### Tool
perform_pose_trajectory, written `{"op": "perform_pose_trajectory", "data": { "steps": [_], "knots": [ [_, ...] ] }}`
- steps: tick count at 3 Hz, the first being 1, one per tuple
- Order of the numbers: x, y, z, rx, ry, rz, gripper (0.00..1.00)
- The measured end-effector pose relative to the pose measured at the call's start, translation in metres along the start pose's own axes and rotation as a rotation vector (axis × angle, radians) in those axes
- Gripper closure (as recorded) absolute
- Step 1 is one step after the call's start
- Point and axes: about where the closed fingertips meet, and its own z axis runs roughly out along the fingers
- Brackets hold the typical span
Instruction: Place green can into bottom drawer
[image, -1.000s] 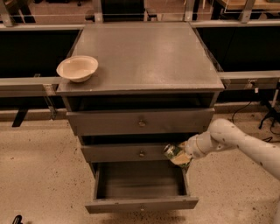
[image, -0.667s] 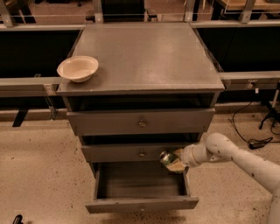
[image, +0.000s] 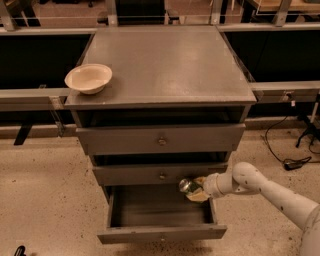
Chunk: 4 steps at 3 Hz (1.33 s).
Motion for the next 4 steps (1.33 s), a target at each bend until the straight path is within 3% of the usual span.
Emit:
{"op": "perform_pose_trajectory", "data": {
  "steps": [2,3,4],
  "knots": [
    [0.037,-0.014,0.052,0.040,-0.004,-0.115,1.00],
    [0.054,-0.017,0.077,0.015,0.020,-0.151,1.00],
    [0.074,-0.012,0.103,-0.018,0.039,-0.133,1.00]
  ]
}}
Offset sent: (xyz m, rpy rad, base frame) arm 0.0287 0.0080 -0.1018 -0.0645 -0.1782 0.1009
